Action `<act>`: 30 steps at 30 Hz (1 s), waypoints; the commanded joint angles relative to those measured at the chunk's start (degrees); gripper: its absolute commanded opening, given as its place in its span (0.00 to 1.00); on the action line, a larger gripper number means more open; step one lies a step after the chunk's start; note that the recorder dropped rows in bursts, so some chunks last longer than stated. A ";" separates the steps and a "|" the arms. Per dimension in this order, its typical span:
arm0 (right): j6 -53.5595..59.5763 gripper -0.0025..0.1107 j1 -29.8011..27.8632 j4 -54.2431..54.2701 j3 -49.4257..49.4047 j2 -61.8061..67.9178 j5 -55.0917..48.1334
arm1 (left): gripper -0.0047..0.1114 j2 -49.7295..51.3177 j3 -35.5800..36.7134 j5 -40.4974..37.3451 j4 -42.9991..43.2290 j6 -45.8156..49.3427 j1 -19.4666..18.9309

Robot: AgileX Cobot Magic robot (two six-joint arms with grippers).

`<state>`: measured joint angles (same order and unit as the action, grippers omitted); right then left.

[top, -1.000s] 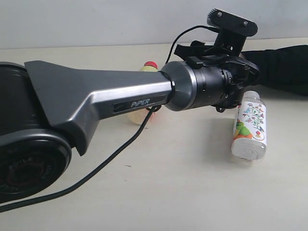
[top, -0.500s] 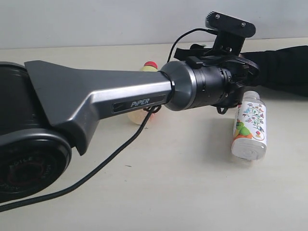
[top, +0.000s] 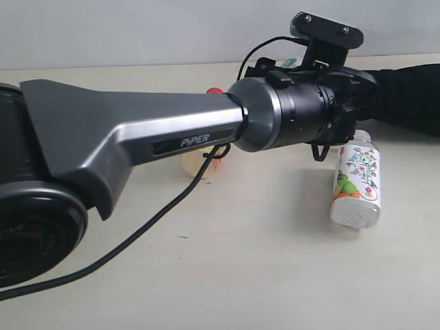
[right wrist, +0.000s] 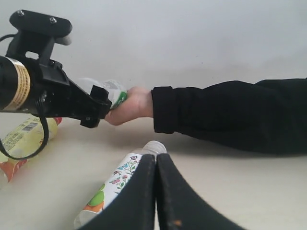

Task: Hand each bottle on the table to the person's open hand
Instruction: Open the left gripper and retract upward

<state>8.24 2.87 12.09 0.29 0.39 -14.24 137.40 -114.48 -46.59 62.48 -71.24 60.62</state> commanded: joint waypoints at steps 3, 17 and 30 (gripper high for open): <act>0.07 0.02 -0.21 -0.03 -0.29 -0.39 0.60 | 0.88 -4.75 0.17 -1.70 -5.69 7.94 0.28; 0.07 0.02 -0.21 -0.03 -0.29 -0.39 0.60 | 0.86 -14.97 0.17 -10.23 -7.22 19.10 7.35; 0.07 0.02 -0.21 -0.03 -0.29 -0.39 0.60 | 0.86 -22.37 0.17 -17.51 -11.10 28.35 14.09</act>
<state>8.24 2.87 12.09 0.29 0.39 -14.24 116.49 -114.48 -62.07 53.66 -46.20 73.28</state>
